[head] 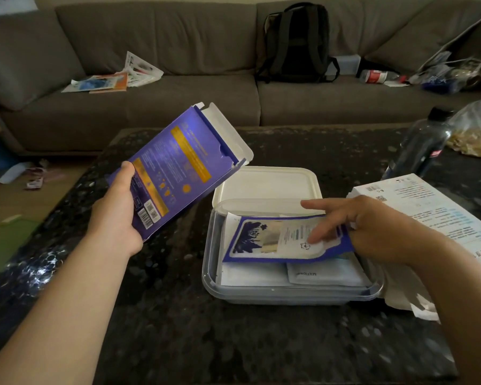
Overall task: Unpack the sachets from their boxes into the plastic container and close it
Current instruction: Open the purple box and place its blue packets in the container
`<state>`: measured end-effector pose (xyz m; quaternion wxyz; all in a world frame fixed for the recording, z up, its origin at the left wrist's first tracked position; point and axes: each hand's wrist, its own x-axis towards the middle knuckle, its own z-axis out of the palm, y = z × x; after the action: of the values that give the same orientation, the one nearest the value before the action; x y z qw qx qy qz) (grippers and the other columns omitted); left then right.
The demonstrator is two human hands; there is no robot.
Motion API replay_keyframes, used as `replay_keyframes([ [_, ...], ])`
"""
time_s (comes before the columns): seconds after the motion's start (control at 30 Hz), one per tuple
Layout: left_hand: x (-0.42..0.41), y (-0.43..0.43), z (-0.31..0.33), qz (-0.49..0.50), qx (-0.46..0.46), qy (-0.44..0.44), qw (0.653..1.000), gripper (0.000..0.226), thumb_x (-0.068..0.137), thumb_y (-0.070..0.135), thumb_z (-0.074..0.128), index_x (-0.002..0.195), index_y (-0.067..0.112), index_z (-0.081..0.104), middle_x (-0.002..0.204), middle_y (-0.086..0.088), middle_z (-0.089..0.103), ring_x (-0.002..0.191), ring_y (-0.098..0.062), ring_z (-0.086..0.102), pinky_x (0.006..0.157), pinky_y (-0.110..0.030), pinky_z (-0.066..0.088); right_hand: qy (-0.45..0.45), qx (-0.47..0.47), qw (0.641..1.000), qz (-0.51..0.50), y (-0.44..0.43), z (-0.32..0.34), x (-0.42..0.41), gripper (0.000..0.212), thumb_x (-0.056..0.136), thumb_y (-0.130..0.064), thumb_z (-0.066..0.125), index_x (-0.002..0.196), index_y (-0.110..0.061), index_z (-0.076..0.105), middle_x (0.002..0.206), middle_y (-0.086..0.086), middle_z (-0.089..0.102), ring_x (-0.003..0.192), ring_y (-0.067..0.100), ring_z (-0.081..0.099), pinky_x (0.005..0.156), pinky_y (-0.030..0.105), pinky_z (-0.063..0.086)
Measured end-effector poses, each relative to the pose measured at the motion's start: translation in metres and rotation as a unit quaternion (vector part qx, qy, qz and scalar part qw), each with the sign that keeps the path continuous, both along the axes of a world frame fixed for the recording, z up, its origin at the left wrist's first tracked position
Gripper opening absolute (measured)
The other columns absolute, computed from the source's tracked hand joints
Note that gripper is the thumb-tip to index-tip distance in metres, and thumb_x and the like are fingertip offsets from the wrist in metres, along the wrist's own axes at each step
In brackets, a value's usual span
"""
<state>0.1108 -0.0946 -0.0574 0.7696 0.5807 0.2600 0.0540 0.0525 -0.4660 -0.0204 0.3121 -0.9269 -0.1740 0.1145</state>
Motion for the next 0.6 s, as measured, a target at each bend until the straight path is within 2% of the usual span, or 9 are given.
replay_keyframes([
  [0.07, -0.001, -0.003, 0.000, -0.012, 0.004, 0.001, 1.000, 0.058, 0.087, 0.077, 0.062, 0.124, 0.033, 0.072, 0.107, 0.004, 0.082, 0.091, -0.021, 0.081, 0.078, -0.040, 0.061, 0.047, -0.087, 0.995, -0.013, 0.004, 0.007, -0.001, 0.057, 0.089, 0.007, 0.064, 0.095, -0.049, 0.077, 0.148, -0.030, 0.035, 0.136, 0.002, 0.034, 0.090, 0.010, 0.050],
  [0.13, -0.001, -0.007, 0.002, -0.021, 0.004, -0.003, 1.000, 0.058, 0.087, 0.076, 0.062, 0.124, 0.033, 0.072, 0.107, 0.004, 0.082, 0.092, -0.021, 0.080, 0.077, -0.039, 0.061, 0.044, -0.142, 0.988, -0.051, 0.011, 0.014, -0.003, 0.053, 0.092, 0.000, 0.062, 0.106, -0.050, 0.072, 0.154, -0.026, 0.033, 0.142, 0.012, 0.036, 0.092, 0.025, 0.056],
  [0.2, 0.000, -0.012, 0.003, -0.034, 0.003, -0.004, 0.999, 0.058, 0.087, 0.076, 0.062, 0.124, 0.033, 0.072, 0.108, 0.004, 0.081, 0.093, -0.021, 0.080, 0.080, -0.041, 0.061, 0.026, -0.137, 0.986, -0.089, 0.023, 0.018, -0.007, 0.047, 0.096, -0.011, 0.059, 0.124, -0.049, 0.063, 0.155, -0.021, 0.037, 0.139, 0.016, 0.043, 0.085, 0.027, 0.057],
  [0.23, 0.000, -0.015, 0.003, -0.040, 0.002, -0.005, 0.999, 0.057, 0.087, 0.076, 0.063, 0.124, 0.034, 0.072, 0.109, 0.003, 0.081, 0.094, -0.022, 0.080, 0.082, -0.042, 0.061, 0.021, -0.118, 0.988, -0.100, 0.032, 0.017, -0.010, 0.045, 0.099, -0.018, 0.058, 0.132, -0.048, 0.056, 0.154, -0.018, 0.039, 0.137, 0.017, 0.046, 0.087, 0.026, 0.056],
  [0.3, -0.001, -0.021, 0.002, -0.048, 0.005, -0.006, 0.999, 0.057, 0.087, 0.076, 0.063, 0.124, 0.034, 0.073, 0.109, 0.003, 0.081, 0.095, -0.023, 0.080, 0.087, -0.045, 0.060, 0.028, -0.110, 0.991, -0.071, 0.049, 0.008, -0.012, 0.049, 0.100, -0.039, 0.054, 0.146, -0.048, 0.039, 0.157, -0.016, 0.036, 0.140, 0.017, 0.042, 0.103, 0.033, 0.047],
  [0.4, -0.004, -0.027, 0.002, -0.062, 0.002, -0.007, 0.998, 0.055, 0.088, 0.075, 0.063, 0.123, 0.033, 0.073, 0.109, 0.003, 0.081, 0.095, -0.022, 0.080, 0.088, -0.045, 0.060, 0.062, -0.193, 0.979, 0.026, 0.066, -0.015, -0.008, 0.068, 0.096, -0.064, 0.042, 0.155, -0.049, 0.011, 0.167, -0.013, 0.011, 0.154, 0.022, 0.011, 0.123, 0.051, 0.016],
  [0.47, -0.005, -0.029, 0.002, -0.069, 0.004, -0.005, 0.998, 0.056, 0.087, 0.075, 0.064, 0.123, 0.034, 0.073, 0.110, 0.003, 0.081, 0.096, -0.022, 0.080, 0.090, -0.046, 0.060, 0.066, -0.238, 0.967, 0.056, 0.067, -0.022, -0.002, 0.070, 0.096, -0.067, 0.034, 0.155, -0.048, 0.004, 0.168, -0.011, 0.003, 0.155, 0.024, -0.001, 0.123, 0.053, 0.002],
  [0.6, -0.006, -0.028, 0.003, -0.080, 0.011, -0.003, 0.997, 0.054, 0.087, 0.076, 0.063, 0.123, 0.036, 0.073, 0.111, 0.003, 0.081, 0.099, -0.024, 0.079, 0.095, -0.051, 0.059, 0.072, -0.250, 0.961, 0.092, 0.061, -0.022, 0.003, 0.067, 0.098, -0.065, 0.034, 0.154, -0.051, 0.001, 0.168, -0.014, -0.004, 0.155, 0.021, -0.009, 0.122, 0.051, -0.004],
])
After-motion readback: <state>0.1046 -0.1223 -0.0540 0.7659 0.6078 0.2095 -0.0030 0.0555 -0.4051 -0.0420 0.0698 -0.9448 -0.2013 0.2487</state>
